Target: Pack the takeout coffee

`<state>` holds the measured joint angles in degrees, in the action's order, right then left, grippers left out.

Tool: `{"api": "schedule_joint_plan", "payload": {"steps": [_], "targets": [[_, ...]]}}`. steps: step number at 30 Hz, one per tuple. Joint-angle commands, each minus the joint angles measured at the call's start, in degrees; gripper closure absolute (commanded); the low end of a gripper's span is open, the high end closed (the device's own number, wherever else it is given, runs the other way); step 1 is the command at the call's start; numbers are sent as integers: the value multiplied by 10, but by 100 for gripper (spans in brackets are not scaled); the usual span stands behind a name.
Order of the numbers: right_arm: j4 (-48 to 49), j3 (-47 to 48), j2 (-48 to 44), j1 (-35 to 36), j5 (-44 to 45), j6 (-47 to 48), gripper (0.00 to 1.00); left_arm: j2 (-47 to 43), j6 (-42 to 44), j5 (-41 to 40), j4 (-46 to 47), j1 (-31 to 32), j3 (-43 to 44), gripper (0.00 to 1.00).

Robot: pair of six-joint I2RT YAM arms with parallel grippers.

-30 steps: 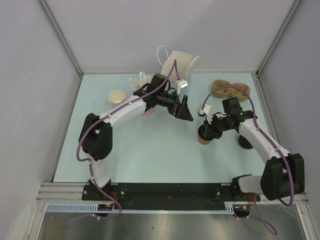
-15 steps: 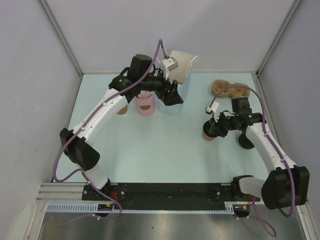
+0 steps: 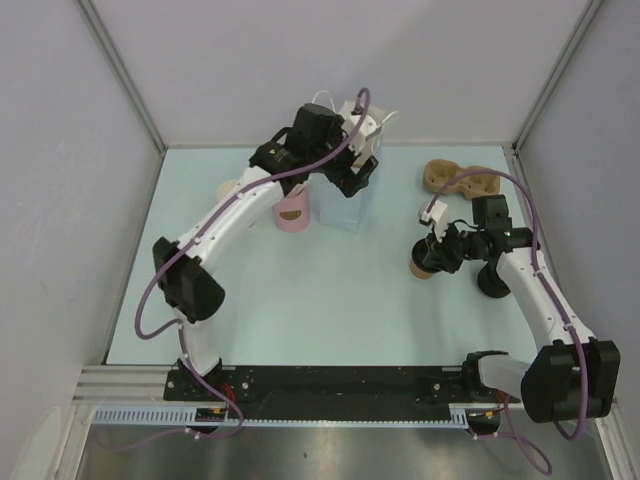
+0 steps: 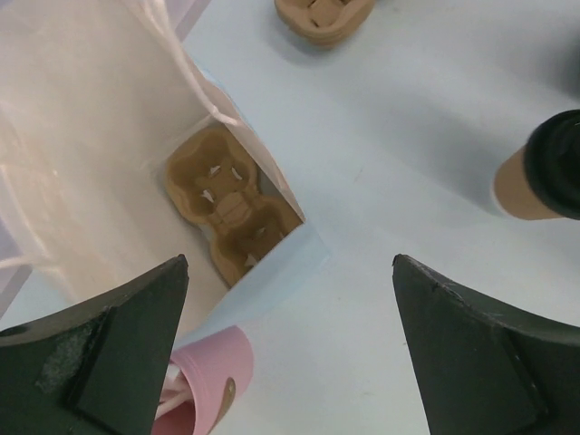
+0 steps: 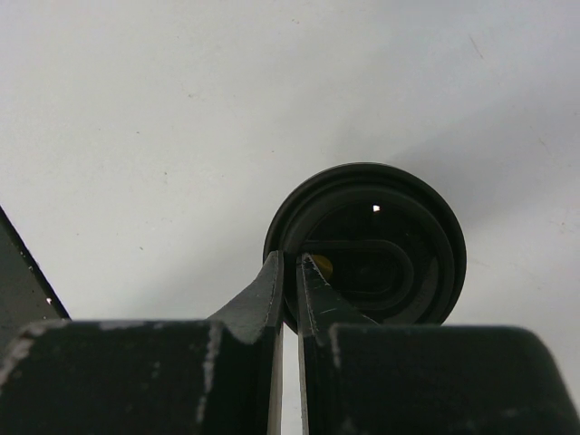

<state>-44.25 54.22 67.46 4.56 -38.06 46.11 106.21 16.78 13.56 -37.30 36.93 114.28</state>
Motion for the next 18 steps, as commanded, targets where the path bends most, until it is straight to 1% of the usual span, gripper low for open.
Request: {"api": "schedule_joint_plan", "payload": {"steps": [1,5,11,14,15,17,18], "targets": [[4,0,-8,-7,-18,-4,100,40,55,-62,0,11,64,1],[1,0,-7,-14,-23,-1,100,62,70,-58,0,12,88,0],[-2,0,-5,-22,-28,3,100,68,93,-54,9,11,78,1],[-2,1,-4,-21,-29,3,100,67,102,-43,-1,11,72,7],[-2,0,-4,-22,-29,4,100,67,105,-40,-5,12,68,12],[-3,1,-4,-22,-29,3,100,67,113,-28,-16,12,67,17],[-2,0,-4,-22,-29,3,100,67,114,-25,-20,12,67,23]]}}
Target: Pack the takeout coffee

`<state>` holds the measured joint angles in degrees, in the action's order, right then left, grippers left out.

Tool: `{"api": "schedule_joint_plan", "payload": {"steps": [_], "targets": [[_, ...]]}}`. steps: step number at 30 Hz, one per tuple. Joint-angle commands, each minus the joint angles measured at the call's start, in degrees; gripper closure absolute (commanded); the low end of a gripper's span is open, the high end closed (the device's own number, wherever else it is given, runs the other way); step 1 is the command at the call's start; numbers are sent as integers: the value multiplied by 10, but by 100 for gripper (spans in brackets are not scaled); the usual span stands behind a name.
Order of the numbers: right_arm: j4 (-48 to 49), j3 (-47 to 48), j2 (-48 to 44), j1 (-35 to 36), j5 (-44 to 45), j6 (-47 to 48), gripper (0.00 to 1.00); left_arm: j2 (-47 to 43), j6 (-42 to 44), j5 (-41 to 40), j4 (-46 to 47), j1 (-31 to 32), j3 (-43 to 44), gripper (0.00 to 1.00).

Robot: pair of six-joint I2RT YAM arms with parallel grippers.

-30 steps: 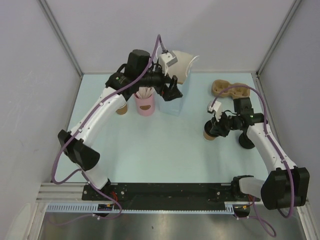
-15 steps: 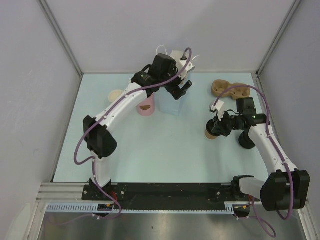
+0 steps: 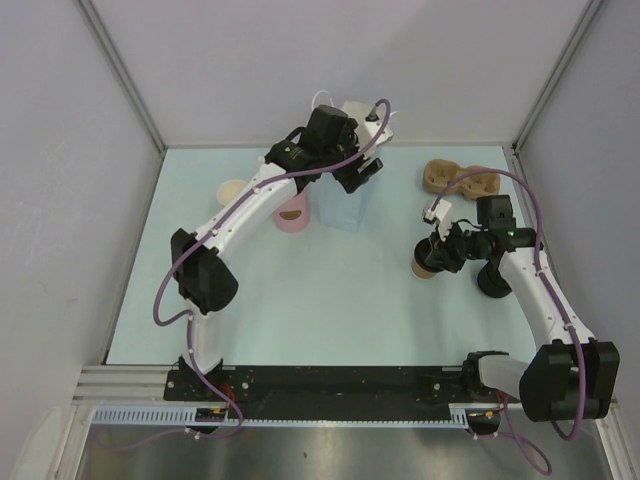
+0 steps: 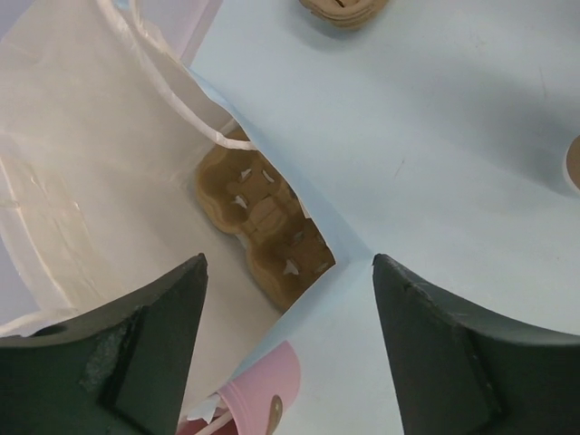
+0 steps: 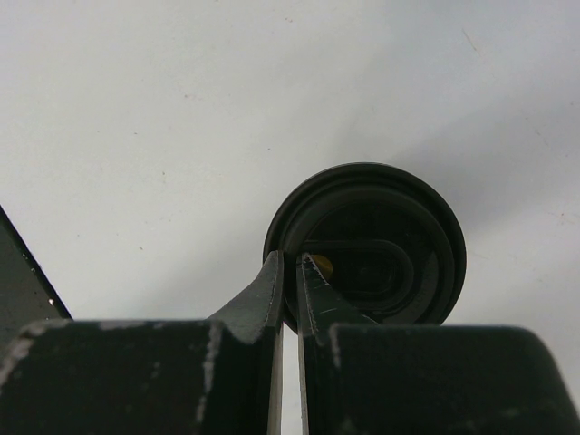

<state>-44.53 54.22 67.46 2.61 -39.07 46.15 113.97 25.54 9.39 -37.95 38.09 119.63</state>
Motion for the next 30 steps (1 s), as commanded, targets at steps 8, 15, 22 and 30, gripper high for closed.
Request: {"api": "schedule_joint_plan", "payload": {"steps": [8,15,22,30], "targets": [[1,0,-8,-4,-22,3,100,-15,36,23,-47,0,15,55],[2,0,-13,-9,-27,0,100,-28,29,51,-69,0,24,81],[24,1,-27,-17,-19,-23,100,-49,24,85,-121,3,33,84],[61,1,-46,-17,11,-62,100,-124,11,112,-135,23,-40,83]]}}
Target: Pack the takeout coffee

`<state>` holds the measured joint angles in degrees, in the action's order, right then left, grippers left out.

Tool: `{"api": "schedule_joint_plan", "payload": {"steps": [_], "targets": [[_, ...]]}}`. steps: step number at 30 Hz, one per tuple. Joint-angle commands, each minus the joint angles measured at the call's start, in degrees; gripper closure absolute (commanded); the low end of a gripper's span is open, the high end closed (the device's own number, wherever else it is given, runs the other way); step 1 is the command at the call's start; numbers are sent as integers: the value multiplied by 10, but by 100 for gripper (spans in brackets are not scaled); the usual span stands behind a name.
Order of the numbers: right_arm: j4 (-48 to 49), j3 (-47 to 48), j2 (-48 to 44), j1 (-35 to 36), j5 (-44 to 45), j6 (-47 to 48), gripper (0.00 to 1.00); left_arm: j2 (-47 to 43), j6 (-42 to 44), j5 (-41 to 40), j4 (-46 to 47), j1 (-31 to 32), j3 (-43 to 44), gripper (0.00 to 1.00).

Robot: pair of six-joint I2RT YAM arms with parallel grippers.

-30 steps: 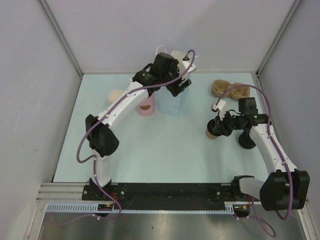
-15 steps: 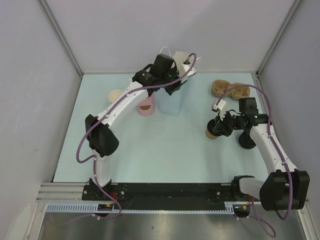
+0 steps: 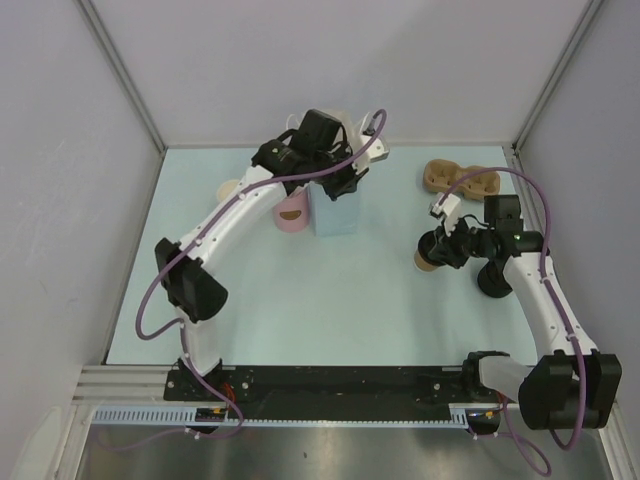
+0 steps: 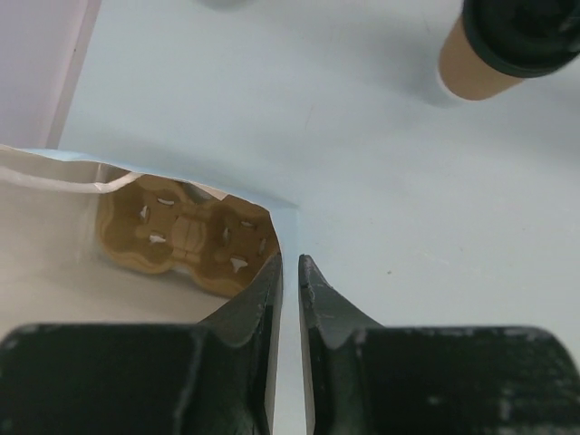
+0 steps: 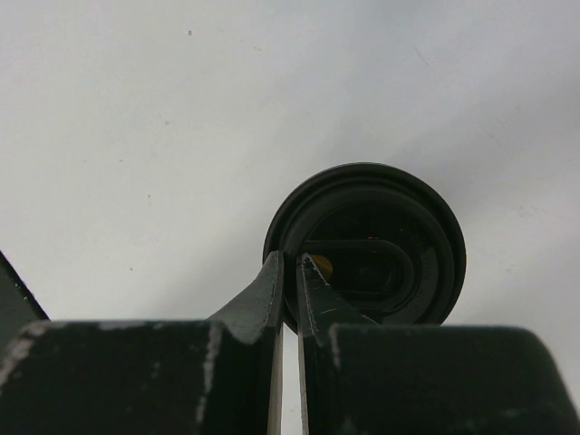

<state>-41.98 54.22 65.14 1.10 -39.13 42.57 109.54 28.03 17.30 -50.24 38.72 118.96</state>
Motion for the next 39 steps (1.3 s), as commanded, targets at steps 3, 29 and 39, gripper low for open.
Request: {"api": "schedule_joint_plan", "payload": {"steps": [3,29,39], "targets": [[48,1,-29,-2,23,-36,100,-107,-19,34,-7,28,-64,83],[37,1,-30,-2,11,-28,100,-109,54,-80,47,36,-116,6],[27,1,-20,-2,7,-18,100,-80,71,-94,68,31,-126,13]]}}
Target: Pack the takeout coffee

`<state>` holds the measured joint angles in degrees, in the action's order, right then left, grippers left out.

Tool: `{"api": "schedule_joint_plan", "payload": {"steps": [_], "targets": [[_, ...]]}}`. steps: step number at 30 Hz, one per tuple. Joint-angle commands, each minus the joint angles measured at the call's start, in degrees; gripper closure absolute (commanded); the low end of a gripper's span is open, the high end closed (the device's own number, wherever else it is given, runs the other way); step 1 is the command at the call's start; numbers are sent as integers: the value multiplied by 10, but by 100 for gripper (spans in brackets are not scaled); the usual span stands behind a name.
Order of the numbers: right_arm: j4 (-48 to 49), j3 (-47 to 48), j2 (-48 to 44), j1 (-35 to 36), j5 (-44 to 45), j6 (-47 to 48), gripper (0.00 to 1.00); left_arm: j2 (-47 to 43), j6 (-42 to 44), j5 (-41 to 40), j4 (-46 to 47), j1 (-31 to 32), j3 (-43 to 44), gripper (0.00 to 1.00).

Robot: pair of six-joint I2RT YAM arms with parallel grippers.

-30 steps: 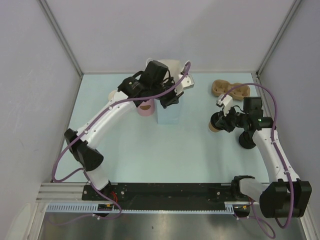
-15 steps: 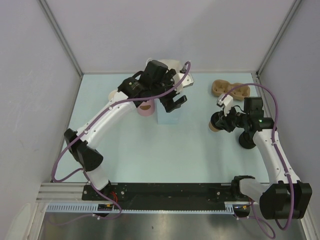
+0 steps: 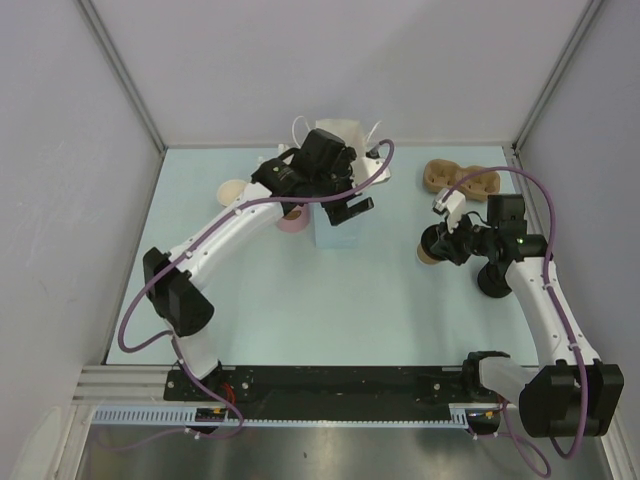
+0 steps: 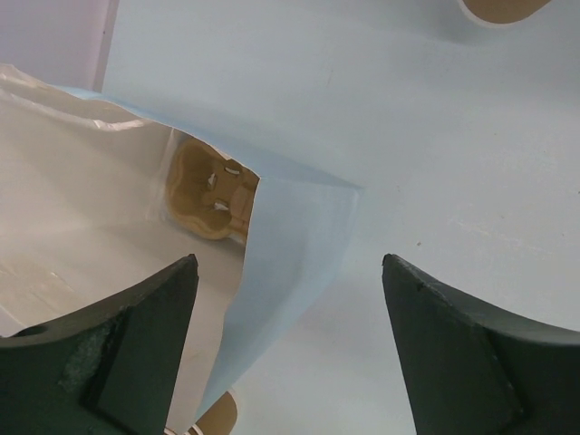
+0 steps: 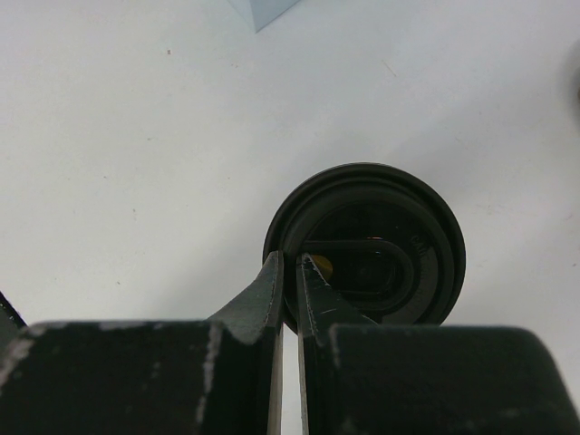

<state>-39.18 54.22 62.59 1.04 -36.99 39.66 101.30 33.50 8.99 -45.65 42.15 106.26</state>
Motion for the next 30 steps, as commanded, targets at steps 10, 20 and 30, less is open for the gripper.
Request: {"api": "schedule_joint_plan", "payload": {"steps": [10,20,30], "targets": [[4,1,-4,-2,-12,10,100,7,25,12,6,-3,4,80],[-82,115,-3,1,-3,45,100,-7,13,50,-47,-1,19,98],[-102,257,-4,0,-10,36,100,-44,-20,90,-85,28,15,100]]}}
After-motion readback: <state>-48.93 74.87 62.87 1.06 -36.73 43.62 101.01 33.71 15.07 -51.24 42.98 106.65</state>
